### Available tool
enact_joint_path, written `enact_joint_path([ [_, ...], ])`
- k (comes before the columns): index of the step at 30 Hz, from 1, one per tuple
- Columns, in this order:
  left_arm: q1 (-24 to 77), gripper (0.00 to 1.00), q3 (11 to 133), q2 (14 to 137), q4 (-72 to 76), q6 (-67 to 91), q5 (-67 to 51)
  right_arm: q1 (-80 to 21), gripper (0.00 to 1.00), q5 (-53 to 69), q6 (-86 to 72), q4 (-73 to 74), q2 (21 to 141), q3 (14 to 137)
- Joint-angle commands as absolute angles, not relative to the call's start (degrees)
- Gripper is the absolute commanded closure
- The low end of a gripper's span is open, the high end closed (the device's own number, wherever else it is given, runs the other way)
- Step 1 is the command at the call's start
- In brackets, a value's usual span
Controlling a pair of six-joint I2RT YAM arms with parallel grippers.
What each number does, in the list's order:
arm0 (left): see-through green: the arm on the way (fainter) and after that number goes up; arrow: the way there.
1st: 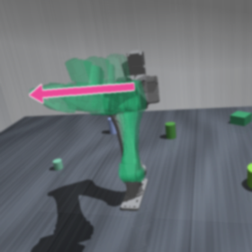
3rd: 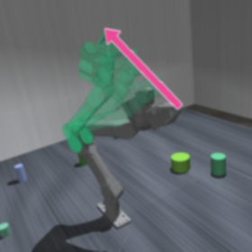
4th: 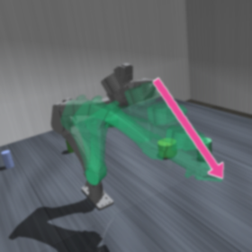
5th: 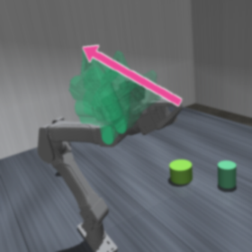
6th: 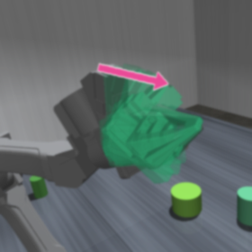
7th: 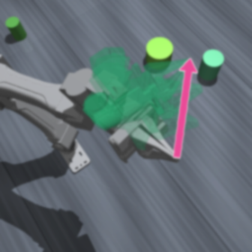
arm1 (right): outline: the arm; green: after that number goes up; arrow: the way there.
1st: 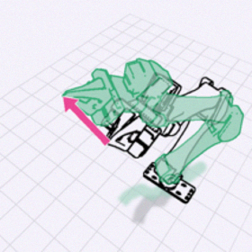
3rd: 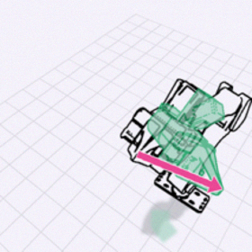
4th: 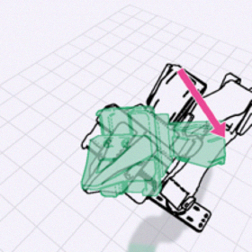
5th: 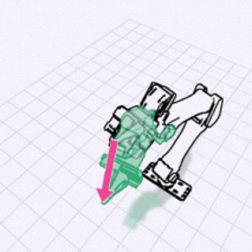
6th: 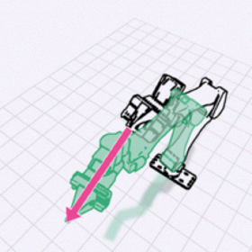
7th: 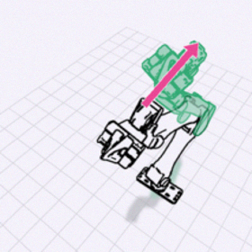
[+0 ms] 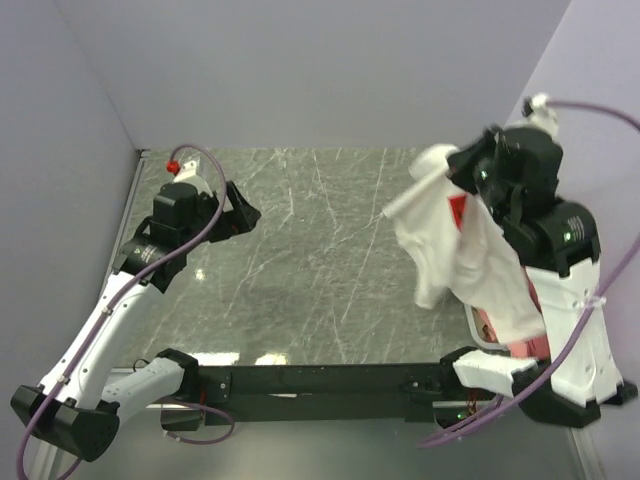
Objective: Fold and stack the t-shirts
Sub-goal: Grab the tshirt from the pile, then move the tshirt to the center of the board
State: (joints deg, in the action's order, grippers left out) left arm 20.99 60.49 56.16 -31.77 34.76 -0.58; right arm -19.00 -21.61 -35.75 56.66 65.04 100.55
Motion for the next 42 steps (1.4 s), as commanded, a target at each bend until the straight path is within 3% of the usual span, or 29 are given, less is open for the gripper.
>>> enact_joint_path([
  [1, 20.2, 0.02, 68.1, 56.9, -32.0, 35.9, -0.2, -27.6, 1.0, -18.9, -29.1, 52.2, 74.5, 117.6],
  [6, 18.3, 0.03, 74.5, 58.2, -34.5, 36.3, 2.3, -37.6, 1.0, -15.7, -25.7, 54.1, 93.8, 146.7],
  [8, 17.1, 0.03, 75.4, 57.7, -35.2, 37.1, 3.2, -38.8, 1.0, -13.4, -25.1, 46.6, 95.8, 144.8],
  [12, 14.9, 0.03, 75.2, 56.4, -35.9, 38.8, 6.4, -39.4, 1.0, -8.0, -26.5, 33.1, 96.5, 129.6],
  [19, 13.8, 0.07, 72.2, 56.9, -37.0, 41.6, 10.4, -39.6, 1.0, -6.6, -25.2, 36.4, 111.3, 142.6],
  [24, 13.7, 0.16, 62.3, 56.0, -30.7, 44.4, 5.2, -39.4, 1.0, -7.4, -24.8, 30.1, 103.9, 128.9],
  [29, 15.1, 0.2, 50.9, 52.1, -23.0, 48.6, 1.3, -39.5, 1.0, -3.1, -26.1, 28.7, 103.5, 123.9],
  [31, 16.0, 0.2, 48.3, 50.6, -22.8, 49.7, 2.7, -40.4, 1.0, 1.0, -28.2, 28.7, 107.6, 125.8],
  [36, 16.3, 0.2, 48.2, 46.7, -27.8, 52.0, 10.9, -45.6, 1.0, 2.5, -30.3, 32.6, 120.3, 144.5],
  [39, 16.2, 0.19, 48.8, 43.4, -31.0, 53.4, 16.1, -45.1, 0.88, 5.2, -33.9, 27.9, 122.6, 142.2],
  [42, 16.3, 0.18, 48.5, 41.5, -31.6, 53.9, 18.3, -45.3, 0.7, 7.3, -33.8, 23.2, 120.9, 136.7],
])
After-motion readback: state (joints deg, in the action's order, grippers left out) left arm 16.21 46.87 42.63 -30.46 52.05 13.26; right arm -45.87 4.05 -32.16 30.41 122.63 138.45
